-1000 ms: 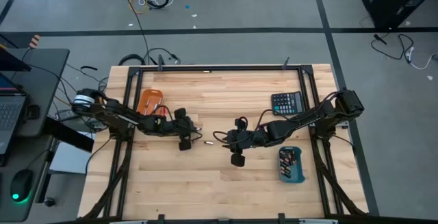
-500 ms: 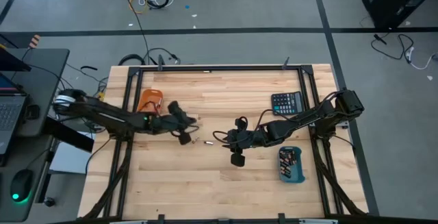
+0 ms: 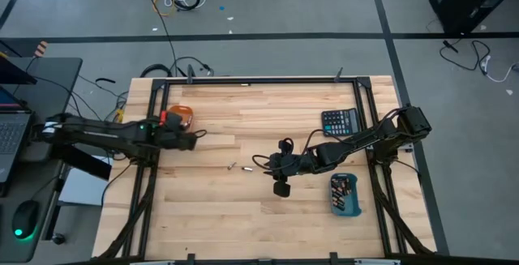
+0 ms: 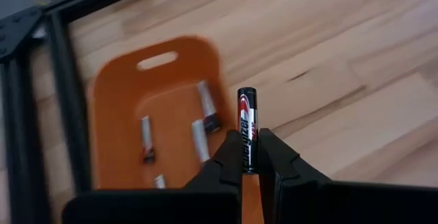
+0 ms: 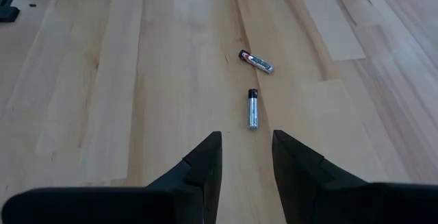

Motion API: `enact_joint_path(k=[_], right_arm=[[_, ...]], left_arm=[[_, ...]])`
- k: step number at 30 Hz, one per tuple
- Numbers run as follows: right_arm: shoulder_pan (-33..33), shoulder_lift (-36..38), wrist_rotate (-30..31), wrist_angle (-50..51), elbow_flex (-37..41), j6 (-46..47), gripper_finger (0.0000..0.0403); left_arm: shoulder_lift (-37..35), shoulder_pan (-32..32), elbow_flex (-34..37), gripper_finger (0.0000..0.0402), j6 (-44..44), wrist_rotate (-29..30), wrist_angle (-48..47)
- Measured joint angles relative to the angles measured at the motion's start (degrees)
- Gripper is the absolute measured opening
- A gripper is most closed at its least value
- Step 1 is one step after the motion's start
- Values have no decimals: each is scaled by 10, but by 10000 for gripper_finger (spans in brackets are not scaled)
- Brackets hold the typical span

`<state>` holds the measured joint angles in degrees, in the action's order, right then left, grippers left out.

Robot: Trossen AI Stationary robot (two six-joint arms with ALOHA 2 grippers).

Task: Sort batteries
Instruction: Put the silver battery into the orange bin

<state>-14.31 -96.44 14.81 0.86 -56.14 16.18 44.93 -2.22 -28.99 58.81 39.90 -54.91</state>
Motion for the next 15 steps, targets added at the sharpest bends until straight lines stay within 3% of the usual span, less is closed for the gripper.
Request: enact_joint_path(k=[4,15], right_arm=[[0,0,0,0,0,2,115],[0,0,0,-1,0,2,115]], left_arm=[[-6,0,0,16,4,-1,-8],[-3,0,0,79,23,-14,-21]])
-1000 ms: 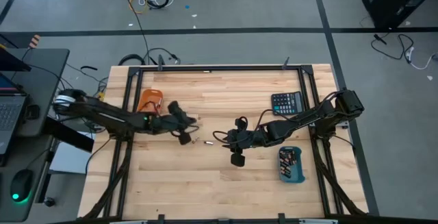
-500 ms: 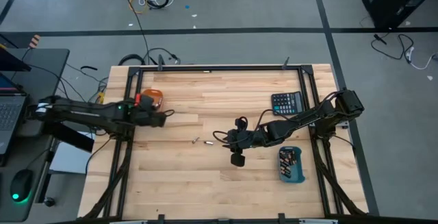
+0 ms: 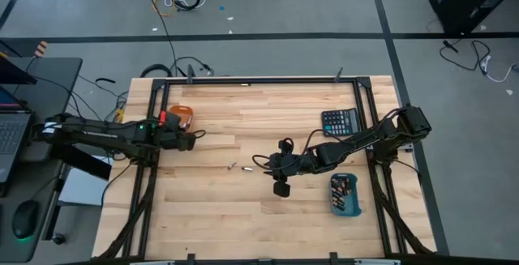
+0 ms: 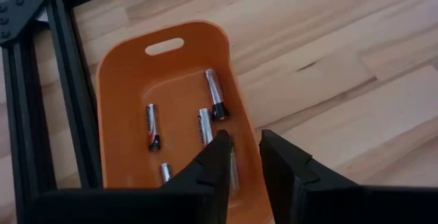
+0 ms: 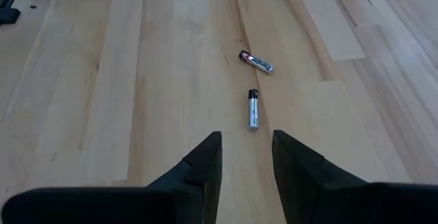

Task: Sort batteries
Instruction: Put the silver battery into the orange bin

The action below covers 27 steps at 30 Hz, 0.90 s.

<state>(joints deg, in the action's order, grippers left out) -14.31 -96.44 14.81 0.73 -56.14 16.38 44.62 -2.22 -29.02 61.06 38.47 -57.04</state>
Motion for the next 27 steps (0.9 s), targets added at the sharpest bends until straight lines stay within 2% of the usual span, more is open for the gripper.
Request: enact_joint_path(k=[6,9,11,15,17,20,27], right_arm=[[0,0,0,0,0,0,115],[0,0,-10,0,0,0,115],[0,0,-15,0,0,0,115],[-3,0,-17,1,0,0,115],[-4,0,-17,1,0,0,115],[-6,0,-16,1,0,0,115],[-7,0,-16,1,0,5,115]], left_arm=[[-1,-1,-7,87,3,-14,13],[-1,-11,-29,87,-45,-42,71],[-1,-29,-44,87,-114,-60,142],[7,-86,-43,88,-288,-149,388],[30,-120,-37,88,-340,-177,499],[85,-166,-36,88,-366,-172,564],[237,-233,-34,88,-368,-115,580]])
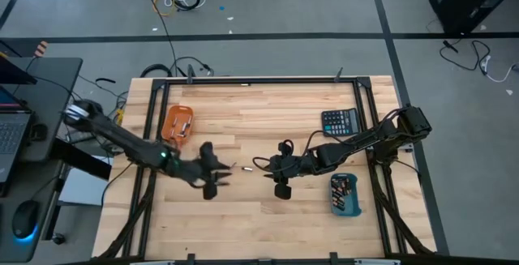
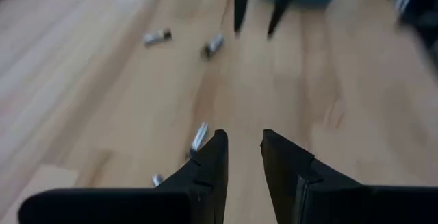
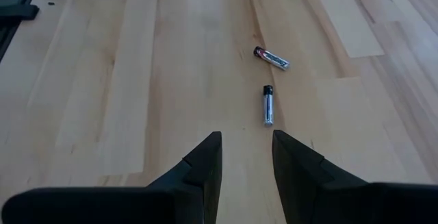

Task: Sort batteries
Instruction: Put the silver battery into the orange bin

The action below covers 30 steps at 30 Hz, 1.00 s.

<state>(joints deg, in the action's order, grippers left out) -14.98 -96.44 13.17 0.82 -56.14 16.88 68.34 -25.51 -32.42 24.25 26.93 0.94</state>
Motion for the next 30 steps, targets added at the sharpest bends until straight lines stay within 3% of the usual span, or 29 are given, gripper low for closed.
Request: enact_joint_path(k=[7,14,22,30], right_arm=[[0,0,0,1,0,0,115],[0,0,1,1,0,-3,115],[0,0,3,0,0,-4,115],[0,0,3,-2,0,-5,115]], left_arm=[[105,-28,0,88,54,91,6],[181,-26,0,93,129,105,6],[209,-26,0,147,137,167,11],[266,-26,0,189,139,163,32]])
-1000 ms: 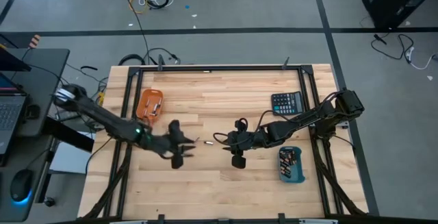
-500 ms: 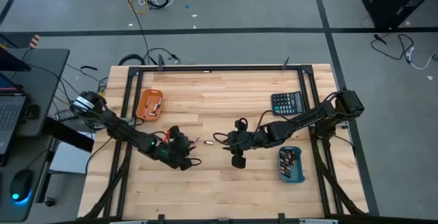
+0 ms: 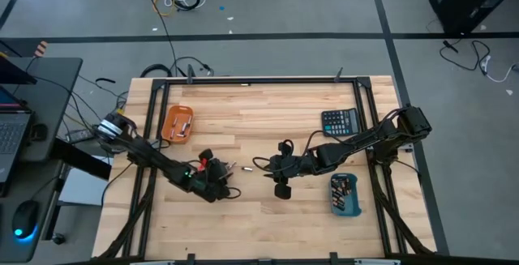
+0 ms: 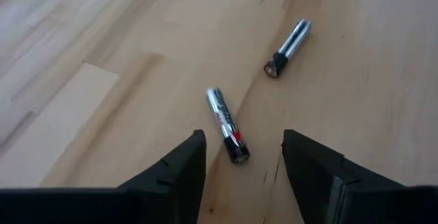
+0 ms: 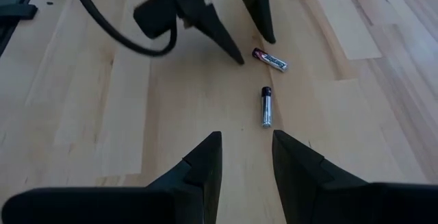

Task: Sort batteries
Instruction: Put the silver battery into the orange bin

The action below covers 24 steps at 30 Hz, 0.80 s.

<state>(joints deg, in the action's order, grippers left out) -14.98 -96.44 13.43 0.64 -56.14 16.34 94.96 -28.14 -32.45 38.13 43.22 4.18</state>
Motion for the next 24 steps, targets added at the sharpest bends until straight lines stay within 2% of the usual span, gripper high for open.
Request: enact_joint_path(k=[4,7,10,16,24], right_arm=[[0,0,0,-1,0,-4,115],[0,0,0,-2,0,-4,115],[0,0,0,-2,0,-4,115],[0,0,0,-2,0,-4,115],[0,0,0,-1,0,-4,115]], left_arm=[[33,0,-2,185,3,12,30],[52,0,-3,166,15,15,38],[61,-1,-4,128,29,24,36],[64,-1,-3,20,28,33,31],[59,-4,0,8,19,45,49]])
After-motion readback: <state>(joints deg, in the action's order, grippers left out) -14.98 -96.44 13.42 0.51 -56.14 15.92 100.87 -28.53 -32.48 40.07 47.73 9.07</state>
